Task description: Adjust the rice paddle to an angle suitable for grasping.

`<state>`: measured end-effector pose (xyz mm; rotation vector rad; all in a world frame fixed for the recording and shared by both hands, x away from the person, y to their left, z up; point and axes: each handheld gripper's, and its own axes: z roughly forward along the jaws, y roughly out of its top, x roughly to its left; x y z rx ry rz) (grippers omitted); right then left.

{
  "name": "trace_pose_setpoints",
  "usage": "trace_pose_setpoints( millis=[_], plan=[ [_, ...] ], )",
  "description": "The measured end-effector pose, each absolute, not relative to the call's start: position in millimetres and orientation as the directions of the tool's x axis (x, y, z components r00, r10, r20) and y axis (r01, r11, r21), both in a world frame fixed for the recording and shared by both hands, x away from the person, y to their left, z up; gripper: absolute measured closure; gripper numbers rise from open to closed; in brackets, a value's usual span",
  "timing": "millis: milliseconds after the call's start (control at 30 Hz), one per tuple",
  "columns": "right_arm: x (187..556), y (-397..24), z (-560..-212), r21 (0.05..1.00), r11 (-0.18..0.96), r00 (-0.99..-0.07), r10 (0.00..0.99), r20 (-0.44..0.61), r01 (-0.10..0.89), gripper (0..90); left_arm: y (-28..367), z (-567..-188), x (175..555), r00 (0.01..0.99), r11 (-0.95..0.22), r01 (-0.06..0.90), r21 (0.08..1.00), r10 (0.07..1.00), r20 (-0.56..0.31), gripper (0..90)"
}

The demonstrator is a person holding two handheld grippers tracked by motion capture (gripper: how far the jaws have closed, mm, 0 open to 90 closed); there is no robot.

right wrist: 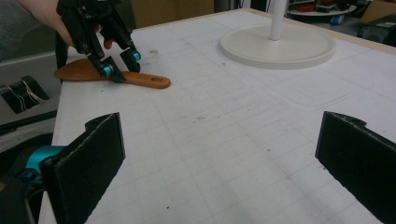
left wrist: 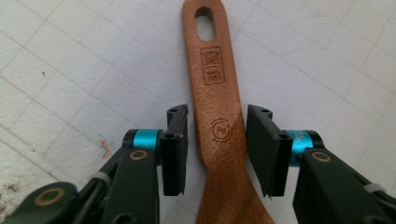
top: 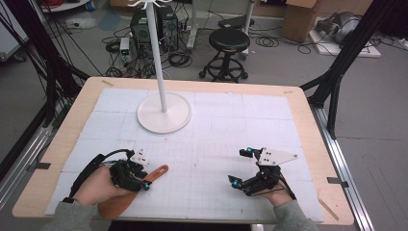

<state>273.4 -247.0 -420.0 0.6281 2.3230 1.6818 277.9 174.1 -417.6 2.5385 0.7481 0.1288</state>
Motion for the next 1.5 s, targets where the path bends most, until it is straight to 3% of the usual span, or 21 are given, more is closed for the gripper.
trace_pose_setpoints(
  millis=[400, 667, 1500],
  plan=[
    [273, -248, -420, 0.942, 0.256, -0.888, 0.453, 0.083, 0.218, 0.0, 178, -415, 277, 0.837, -0.712, 0.489, 0.504, 0.546, -0.040, 65.0],
    [273, -248, -419, 0.943, 0.254, -0.887, 0.454, 0.081, 0.216, 0.0, 195, -394, 272, 0.819, -0.616, 0.491, 0.615, 0.567, -0.086, 65.0],
    [273, -248, -420, 0.941, 0.260, -0.889, 0.452, 0.079, 0.215, 0.0, 226, -333, 248, 0.807, -0.428, 0.333, 0.840, 0.591, -0.018, 65.1]
  ],
)
